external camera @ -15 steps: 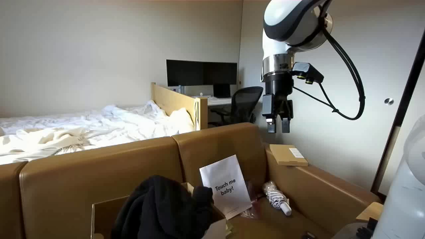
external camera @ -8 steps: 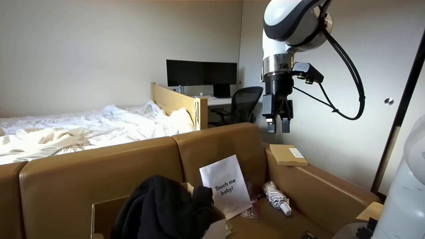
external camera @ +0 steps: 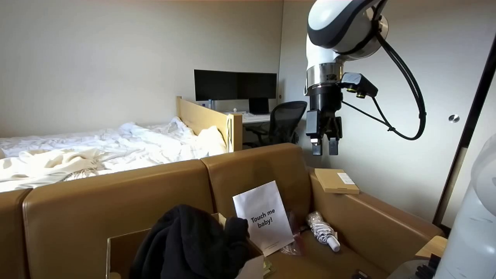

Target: Put the book inside the box

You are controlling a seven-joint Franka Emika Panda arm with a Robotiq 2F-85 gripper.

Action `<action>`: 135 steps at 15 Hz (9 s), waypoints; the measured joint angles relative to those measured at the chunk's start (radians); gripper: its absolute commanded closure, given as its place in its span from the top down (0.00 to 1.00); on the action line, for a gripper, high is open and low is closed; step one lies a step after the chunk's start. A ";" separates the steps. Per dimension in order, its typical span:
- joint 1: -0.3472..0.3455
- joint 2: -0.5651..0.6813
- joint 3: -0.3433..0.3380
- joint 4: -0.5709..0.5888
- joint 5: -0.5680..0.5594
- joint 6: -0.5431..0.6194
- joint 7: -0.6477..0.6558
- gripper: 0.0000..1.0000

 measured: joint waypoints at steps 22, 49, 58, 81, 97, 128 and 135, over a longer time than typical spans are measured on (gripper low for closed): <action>-0.176 0.540 -0.128 -0.127 -0.443 1.518 -0.309 1.00; -0.254 0.277 -0.321 -0.067 -0.116 1.698 -1.528 1.00; -0.599 0.294 -0.092 -0.201 0.073 1.697 -1.726 1.00; -0.450 0.663 0.027 -0.175 0.260 1.698 -1.638 1.00; -0.424 0.673 -0.203 -0.172 0.069 1.698 -1.576 1.00; 0.496 1.840 -0.749 0.462 0.553 1.698 -0.682 1.00; 0.510 1.888 -0.688 0.362 0.373 1.698 -0.448 1.00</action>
